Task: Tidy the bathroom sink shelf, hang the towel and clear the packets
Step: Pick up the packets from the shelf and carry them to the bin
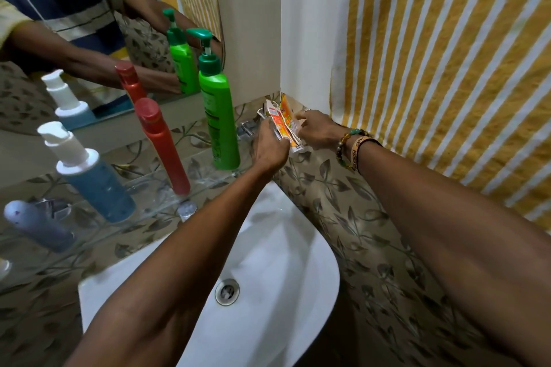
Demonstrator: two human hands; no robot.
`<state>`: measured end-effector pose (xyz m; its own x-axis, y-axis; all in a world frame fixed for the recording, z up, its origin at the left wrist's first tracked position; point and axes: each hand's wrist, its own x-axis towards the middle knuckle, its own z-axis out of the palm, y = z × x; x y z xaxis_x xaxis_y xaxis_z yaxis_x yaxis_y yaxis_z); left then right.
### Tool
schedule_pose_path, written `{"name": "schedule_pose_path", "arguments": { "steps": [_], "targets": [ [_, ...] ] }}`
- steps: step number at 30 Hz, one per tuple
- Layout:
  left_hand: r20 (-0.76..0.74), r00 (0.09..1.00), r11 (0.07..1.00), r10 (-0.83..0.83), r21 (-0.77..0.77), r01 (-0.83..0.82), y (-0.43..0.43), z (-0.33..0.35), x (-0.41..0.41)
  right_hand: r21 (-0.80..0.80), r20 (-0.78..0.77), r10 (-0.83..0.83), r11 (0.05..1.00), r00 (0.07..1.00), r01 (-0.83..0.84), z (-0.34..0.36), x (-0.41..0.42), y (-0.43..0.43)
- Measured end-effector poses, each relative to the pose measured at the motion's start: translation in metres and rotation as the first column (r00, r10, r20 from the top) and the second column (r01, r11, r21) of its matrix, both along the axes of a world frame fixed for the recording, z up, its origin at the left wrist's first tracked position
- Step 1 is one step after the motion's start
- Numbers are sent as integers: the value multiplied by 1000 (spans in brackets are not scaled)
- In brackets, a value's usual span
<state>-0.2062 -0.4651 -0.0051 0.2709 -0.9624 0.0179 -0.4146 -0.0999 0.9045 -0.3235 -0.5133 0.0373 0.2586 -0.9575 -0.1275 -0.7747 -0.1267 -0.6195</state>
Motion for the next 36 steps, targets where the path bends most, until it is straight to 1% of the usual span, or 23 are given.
{"name": "schedule_pose_path", "arguments": {
  "steps": [2, 4, 7, 10, 15, 20, 24, 26, 29, 32, 36],
  "targets": [
    [27, 999, 999, -34, -34, 35, 1, 1, 0, -39, -29, 51, 998, 998, -52, 0, 4, -2],
    [47, 998, 998, -52, -27, 54, 1, 2, 1, -71, -71, 93, 993, 993, -98, -1, 6, -3],
    [71, 995, 998, -68, -4, 68, 0, 2, 4, -94, -94, 112, 988, 989, -121, -4, 8, -7],
    [90, 994, 998, -63, -20, 65, 0, 2, 4, -107, -163, 145, 981, 976, -164, -5, 8, -8],
    [-36, 999, 995, -17, 98, 21, -5, 4, 6, -109, -162, 132, 983, 978, -150, -11, 10, -11],
    [-107, 994, 997, 22, 72, -14, -8, 0, 5, -101, -170, 190, 973, 967, -209, -16, 9, -12],
    [-149, 985, 994, 89, 70, -80, -16, -5, 4, -116, -76, 169, 977, 983, -177, -19, 8, -12],
    [-206, 966, 985, 156, 106, -136, -21, -6, 4, -103, -36, 159, 981, 987, -162, -17, 7, -10],
    [-203, 946, 962, 253, 160, -223, -27, -7, 7, -92, -3, 127, 988, 992, -127, -15, 5, -10],
    [-205, 941, 954, 270, 189, -233, -31, -5, 8, -93, 18, 96, 991, 995, -94, -16, 6, -13],
    [-207, 940, 947, 271, 231, -222, -36, -4, 8, -108, 48, -26, 994, 999, 31, -15, 11, -14]
  ]
}}
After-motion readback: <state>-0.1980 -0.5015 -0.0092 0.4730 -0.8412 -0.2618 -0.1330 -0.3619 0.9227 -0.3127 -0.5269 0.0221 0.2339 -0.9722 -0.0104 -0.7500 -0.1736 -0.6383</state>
